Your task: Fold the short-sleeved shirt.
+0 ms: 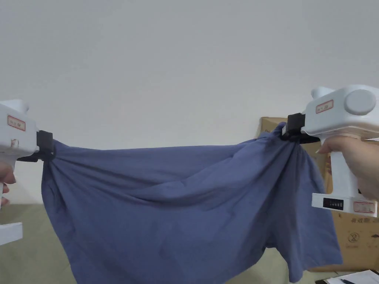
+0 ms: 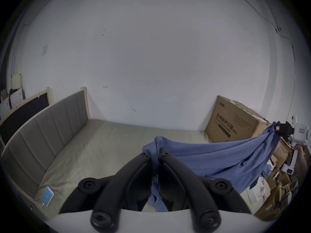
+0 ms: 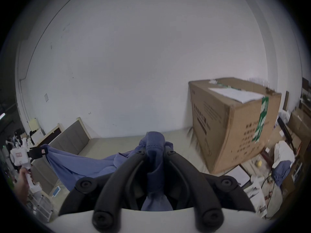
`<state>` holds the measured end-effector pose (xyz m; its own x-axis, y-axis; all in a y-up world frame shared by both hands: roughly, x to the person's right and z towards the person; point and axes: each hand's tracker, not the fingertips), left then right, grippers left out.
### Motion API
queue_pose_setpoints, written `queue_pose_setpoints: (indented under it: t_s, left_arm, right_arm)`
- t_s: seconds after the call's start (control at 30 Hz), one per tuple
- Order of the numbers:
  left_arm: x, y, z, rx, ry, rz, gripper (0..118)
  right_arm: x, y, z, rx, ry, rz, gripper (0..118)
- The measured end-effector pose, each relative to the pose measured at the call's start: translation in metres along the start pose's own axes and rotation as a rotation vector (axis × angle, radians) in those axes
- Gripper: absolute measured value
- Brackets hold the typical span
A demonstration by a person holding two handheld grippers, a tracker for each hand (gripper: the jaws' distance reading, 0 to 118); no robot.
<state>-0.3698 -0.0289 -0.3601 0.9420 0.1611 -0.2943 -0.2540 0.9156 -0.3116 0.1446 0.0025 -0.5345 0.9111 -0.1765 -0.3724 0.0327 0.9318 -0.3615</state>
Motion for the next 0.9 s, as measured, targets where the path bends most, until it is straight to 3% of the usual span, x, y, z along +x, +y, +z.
queue_pose_setpoints:
  t_s: [0.17,0.3,0.43,0.53,0.7,0.77,0.83,0.9]
  left_arm:
    - [-0.002,-0.014,-0.027,0.104,0.038,0.037,4]
    - [-0.008,-0.064,-0.055,0.129,0.021,0.063,4]
    - [-0.017,-0.157,-0.094,-0.051,0.019,0.095,4]
    - [-0.029,-0.241,-0.109,-0.216,0.0,0.162,4]
    - [-0.056,-0.36,-0.083,-0.393,-0.04,0.23,4]
    - [-0.063,-0.386,-0.058,-0.409,-0.057,0.213,4]
    - [-0.068,-0.397,-0.027,-0.41,-0.07,0.202,4]
    - [-0.072,-0.403,0.006,-0.392,-0.079,0.189,4]
  right_arm:
    - [-0.007,-0.017,-0.035,0.059,-0.022,0.076,14]
    - [-0.001,-0.083,-0.072,0.095,-0.04,0.112,15]
    - [0.018,-0.194,-0.109,-0.039,-0.038,0.045,15]
    - [0.032,-0.292,-0.121,-0.182,-0.072,0.058,15]
    - [0.045,-0.415,-0.078,-0.378,-0.029,0.107,15]
    - [0.05,-0.437,-0.047,-0.397,0.008,0.072,15]
    - [0.053,-0.445,-0.019,-0.409,0.066,0.093,15]
    - [0.049,-0.446,0.015,-0.385,0.098,0.164,15]
